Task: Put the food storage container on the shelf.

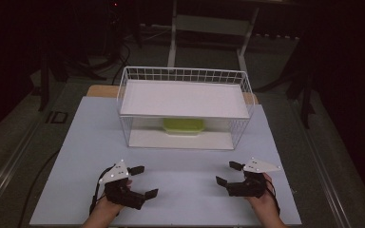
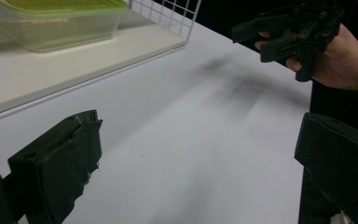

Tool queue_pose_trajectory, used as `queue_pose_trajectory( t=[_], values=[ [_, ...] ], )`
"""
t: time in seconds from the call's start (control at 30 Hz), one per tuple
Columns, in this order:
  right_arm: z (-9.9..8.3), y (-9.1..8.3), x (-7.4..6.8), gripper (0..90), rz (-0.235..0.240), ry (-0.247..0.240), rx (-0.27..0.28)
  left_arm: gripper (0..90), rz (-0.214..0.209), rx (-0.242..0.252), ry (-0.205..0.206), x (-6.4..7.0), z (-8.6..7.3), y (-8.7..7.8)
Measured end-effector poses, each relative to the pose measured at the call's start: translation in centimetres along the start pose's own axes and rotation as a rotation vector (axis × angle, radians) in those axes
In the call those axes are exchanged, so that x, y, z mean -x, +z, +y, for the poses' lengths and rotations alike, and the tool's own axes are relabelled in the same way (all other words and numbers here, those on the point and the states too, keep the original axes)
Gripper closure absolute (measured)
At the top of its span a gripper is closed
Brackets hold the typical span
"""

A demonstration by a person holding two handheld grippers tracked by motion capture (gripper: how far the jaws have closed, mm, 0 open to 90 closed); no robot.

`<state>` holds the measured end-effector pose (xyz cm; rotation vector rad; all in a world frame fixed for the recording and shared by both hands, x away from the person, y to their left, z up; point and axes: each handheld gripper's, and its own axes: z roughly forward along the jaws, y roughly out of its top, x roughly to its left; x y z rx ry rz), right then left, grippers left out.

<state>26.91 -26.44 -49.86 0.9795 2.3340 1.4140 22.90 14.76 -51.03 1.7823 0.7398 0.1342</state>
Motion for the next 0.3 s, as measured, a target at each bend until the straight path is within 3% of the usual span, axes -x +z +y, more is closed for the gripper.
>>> queue_pose_trajectory(
  t=[0.3],
  values=[
    [-0.08,0.10,0.09,16.4,0.007,0.016,-0.007,1.1,-0.003,-0.010,0.007,0.01,-0.11,0.32]
  ],
)
